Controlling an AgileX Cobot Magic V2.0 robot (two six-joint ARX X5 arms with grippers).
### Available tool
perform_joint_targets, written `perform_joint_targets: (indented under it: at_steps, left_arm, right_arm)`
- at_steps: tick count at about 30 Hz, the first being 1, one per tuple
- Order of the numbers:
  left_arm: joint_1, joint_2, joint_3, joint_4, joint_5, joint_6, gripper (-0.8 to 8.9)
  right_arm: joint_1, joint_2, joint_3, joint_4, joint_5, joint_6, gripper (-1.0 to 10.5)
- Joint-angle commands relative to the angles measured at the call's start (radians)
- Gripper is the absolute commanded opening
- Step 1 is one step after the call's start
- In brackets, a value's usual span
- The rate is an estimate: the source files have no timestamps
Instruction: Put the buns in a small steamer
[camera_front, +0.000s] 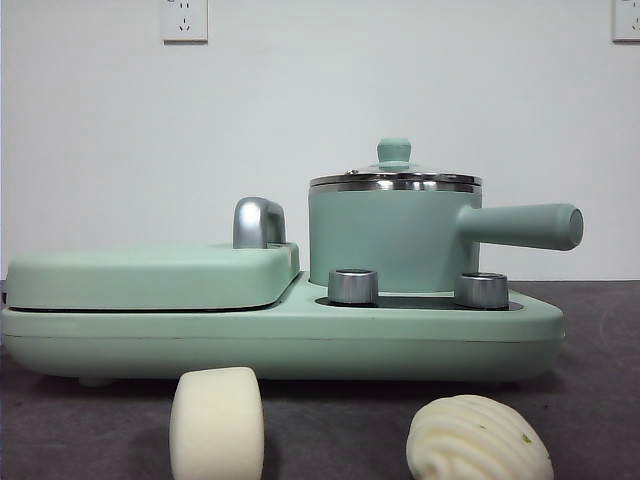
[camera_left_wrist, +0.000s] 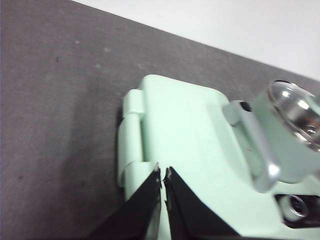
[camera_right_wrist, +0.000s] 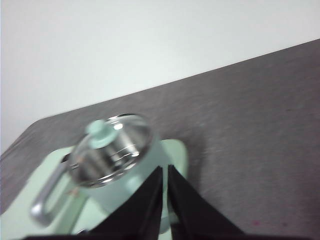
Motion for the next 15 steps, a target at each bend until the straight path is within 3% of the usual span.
perform_joint_targets:
  at_steps: [1,4,10,15]
  left_arm:
    - [-0.008,0.077,0.124,-0.025,0.041,0.065,0.15]
    - [-0.013,0.166,0.234,-0.076,0.104,0.092,0.15]
    - [-0.032,0.318,0.411,-0.216,0.222,0.173,0.15]
    - [-0.053,0.407,0.495,-0.285,0.263,0.261,0.16]
  right_arm:
    - [0.003,0.078,0.098,-0.05,-0.089,-0.075,0.1]
    - [0.003,0.163,0.19,-0.107,-0.181,-0.146,0.1]
    - [0.003,0.302,0.326,-0.206,-0.286,-0.307,0.1]
    - [0.003,0.359,0.347,-0.192,-0.347,-0.346,0.1]
